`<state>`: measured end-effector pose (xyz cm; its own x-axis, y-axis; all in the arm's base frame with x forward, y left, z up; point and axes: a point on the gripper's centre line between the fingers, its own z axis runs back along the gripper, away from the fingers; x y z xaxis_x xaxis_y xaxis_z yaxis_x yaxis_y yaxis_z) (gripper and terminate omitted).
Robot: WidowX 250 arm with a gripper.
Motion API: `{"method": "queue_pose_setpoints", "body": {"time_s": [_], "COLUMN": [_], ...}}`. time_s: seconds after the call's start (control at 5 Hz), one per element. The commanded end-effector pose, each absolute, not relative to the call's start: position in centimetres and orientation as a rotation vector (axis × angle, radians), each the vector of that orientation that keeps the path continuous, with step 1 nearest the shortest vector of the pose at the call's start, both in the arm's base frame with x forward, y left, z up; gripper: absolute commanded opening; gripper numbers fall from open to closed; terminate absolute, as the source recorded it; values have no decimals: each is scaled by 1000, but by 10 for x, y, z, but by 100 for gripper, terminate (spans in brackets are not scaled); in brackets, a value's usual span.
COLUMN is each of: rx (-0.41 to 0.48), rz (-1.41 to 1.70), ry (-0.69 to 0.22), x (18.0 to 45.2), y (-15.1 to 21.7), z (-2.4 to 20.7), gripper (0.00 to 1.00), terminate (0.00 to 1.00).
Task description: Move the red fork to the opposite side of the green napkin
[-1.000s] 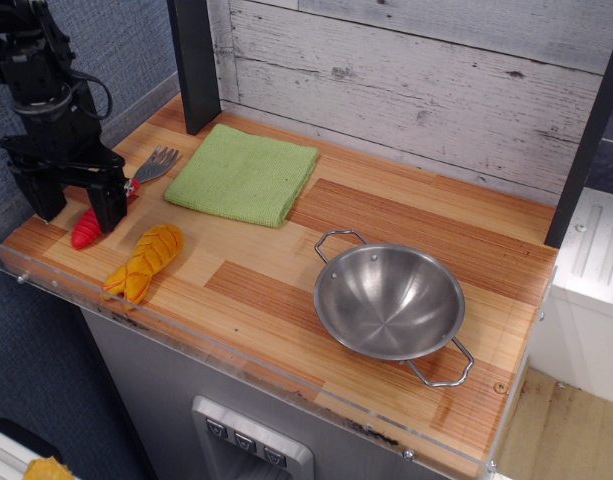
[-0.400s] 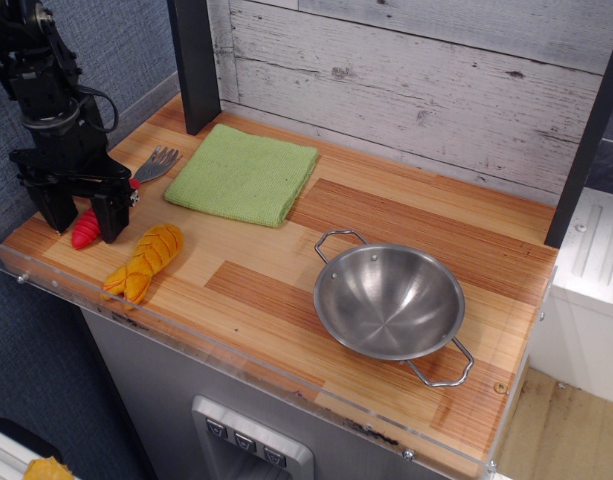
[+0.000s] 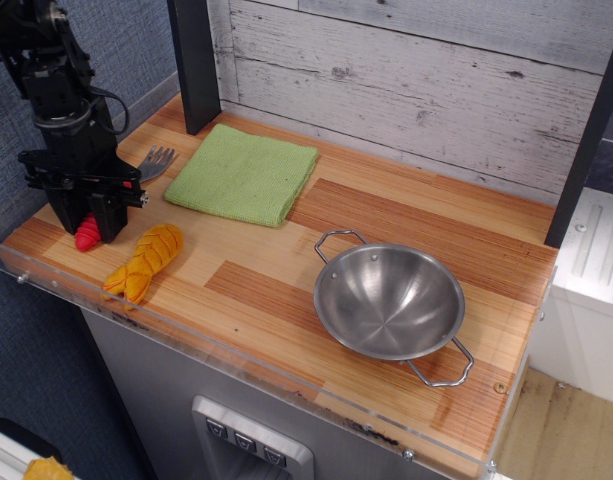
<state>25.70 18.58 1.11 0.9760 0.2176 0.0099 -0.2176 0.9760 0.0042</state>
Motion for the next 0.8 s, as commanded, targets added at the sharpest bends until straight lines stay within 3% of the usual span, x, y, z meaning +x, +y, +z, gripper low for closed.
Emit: {"method": "queue_pose_setpoints", "body": {"time_s": [0.0,0.2,0.6], "rx": [41,76,73], "rz": [295,232,16], "ry": [-131,-168,-82], "x": [256,267,311], "y": [175,152,63], "z": [92,117,98], "gripper": [0,0,0], "terminate": [0,0,0]}}
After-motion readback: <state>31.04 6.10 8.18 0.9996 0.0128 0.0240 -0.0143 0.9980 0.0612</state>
